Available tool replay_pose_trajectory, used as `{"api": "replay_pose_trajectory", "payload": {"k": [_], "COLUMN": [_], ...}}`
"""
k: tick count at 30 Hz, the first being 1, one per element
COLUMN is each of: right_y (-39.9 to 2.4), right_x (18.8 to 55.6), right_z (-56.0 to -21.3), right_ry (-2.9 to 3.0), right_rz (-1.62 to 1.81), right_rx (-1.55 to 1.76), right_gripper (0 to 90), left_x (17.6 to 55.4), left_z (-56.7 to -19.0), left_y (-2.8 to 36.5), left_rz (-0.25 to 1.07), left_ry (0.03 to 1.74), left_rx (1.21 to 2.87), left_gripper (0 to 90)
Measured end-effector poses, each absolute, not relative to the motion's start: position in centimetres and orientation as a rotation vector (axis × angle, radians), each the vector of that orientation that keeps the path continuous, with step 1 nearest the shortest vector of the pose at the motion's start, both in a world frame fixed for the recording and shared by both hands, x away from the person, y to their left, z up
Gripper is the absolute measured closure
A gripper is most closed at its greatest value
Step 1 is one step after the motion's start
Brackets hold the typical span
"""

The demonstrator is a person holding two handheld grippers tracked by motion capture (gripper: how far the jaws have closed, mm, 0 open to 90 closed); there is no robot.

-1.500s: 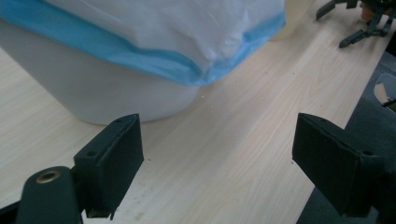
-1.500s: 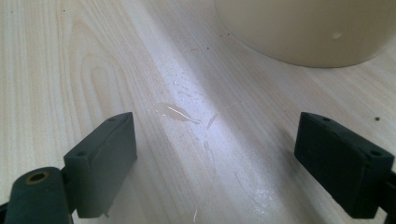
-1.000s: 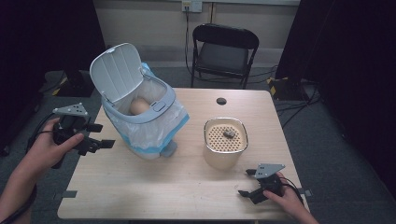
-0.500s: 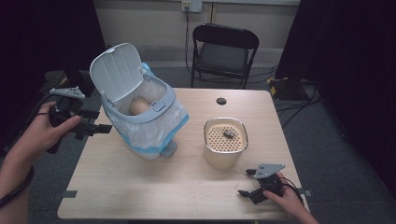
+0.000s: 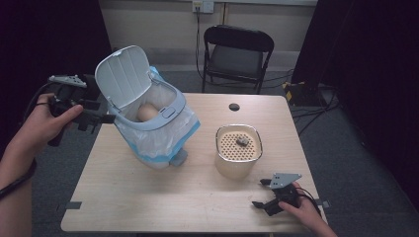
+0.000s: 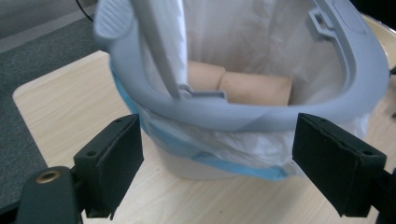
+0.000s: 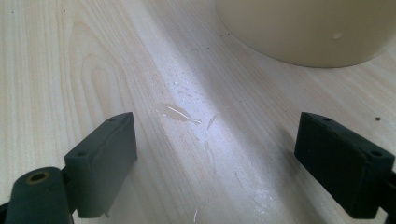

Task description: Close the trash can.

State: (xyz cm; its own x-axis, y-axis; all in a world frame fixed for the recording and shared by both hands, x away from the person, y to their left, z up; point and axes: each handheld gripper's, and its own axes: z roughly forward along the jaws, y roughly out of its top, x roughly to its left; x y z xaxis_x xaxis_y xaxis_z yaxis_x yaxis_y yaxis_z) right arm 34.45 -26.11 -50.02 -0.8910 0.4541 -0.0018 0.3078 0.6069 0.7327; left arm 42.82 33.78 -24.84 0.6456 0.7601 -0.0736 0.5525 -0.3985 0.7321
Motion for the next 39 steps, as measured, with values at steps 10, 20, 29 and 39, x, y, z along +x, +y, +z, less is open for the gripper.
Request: {"api": "replay_pose_trajectory", "payload": {"k": [10, 20, 29, 39], "right_y": [-26.1, -26.1, -26.1, -26.1], "right_x": [34.4, 34.4, 34.4, 34.4], "right_z": [-50.0, -50.0, -50.0, -50.0], "right_ry": [2.644, 2.644, 2.646, 2.646], "right_rz": [1.152, 1.152, 1.152, 1.151], "right_rx": [0.633, 0.634, 0.636, 0.636], "right_gripper": [12.3, 12.3, 12.3, 12.3], "left_x": [43.6, 42.8, 41.8, 41.6], "left_z": [-22.9, -21.7, -21.5, -22.0], "left_y": [32.3, 30.7, 28.7, 27.6], "left_rz": [0.387, 0.363, 0.312, 0.259], "left_ry": [0.933, 0.826, 0.732, 0.720], "left_rx": [2.065, 2.102, 2.176, 2.194], "left_gripper": [17.3, 16.0, 24.5, 43.6]}}
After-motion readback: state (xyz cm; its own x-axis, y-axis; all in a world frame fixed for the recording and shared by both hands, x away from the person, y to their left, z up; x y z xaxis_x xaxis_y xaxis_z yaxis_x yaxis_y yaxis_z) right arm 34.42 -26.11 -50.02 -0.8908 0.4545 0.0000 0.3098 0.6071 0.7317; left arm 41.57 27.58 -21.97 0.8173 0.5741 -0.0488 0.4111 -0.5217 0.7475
